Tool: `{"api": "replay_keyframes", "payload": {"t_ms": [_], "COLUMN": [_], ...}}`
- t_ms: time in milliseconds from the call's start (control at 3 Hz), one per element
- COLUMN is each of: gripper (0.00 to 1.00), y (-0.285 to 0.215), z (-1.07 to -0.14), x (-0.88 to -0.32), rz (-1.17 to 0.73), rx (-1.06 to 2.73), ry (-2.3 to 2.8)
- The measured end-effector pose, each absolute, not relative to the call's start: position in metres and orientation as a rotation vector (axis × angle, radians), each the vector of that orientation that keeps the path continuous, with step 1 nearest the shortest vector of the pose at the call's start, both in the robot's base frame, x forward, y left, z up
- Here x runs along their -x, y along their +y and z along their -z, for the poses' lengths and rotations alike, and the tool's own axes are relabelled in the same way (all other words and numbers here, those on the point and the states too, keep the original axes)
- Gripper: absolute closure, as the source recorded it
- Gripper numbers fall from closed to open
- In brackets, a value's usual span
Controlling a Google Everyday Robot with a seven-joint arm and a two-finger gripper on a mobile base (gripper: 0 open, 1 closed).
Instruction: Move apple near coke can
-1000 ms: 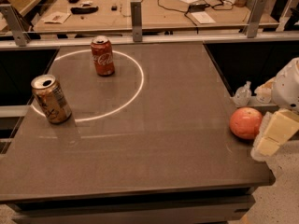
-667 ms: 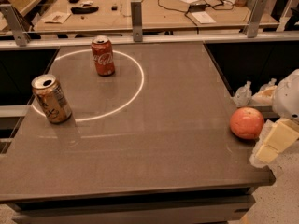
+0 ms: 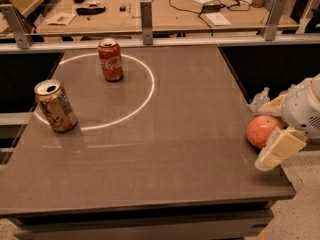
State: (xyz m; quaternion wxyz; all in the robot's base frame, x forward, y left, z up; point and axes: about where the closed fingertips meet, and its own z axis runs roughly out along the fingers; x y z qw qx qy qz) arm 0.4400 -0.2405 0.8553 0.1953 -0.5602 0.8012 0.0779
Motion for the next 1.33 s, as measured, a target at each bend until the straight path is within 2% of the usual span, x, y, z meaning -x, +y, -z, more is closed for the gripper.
{"api": "replay_keyframes", "payload": {"t_ms": [333,1000,1333], "gripper": [0.41,0.87,1.00], "y": [-0.237,-0.233,-0.231], "z": [-0.862,-0.940,-0.951], "x": [-0.443,-0.445,-0.455], "rz": [-0.226,-0.171,-0.268], "rx": [1.576,1.569,1.474], "ry": [2.180,1.899,1.867]}}
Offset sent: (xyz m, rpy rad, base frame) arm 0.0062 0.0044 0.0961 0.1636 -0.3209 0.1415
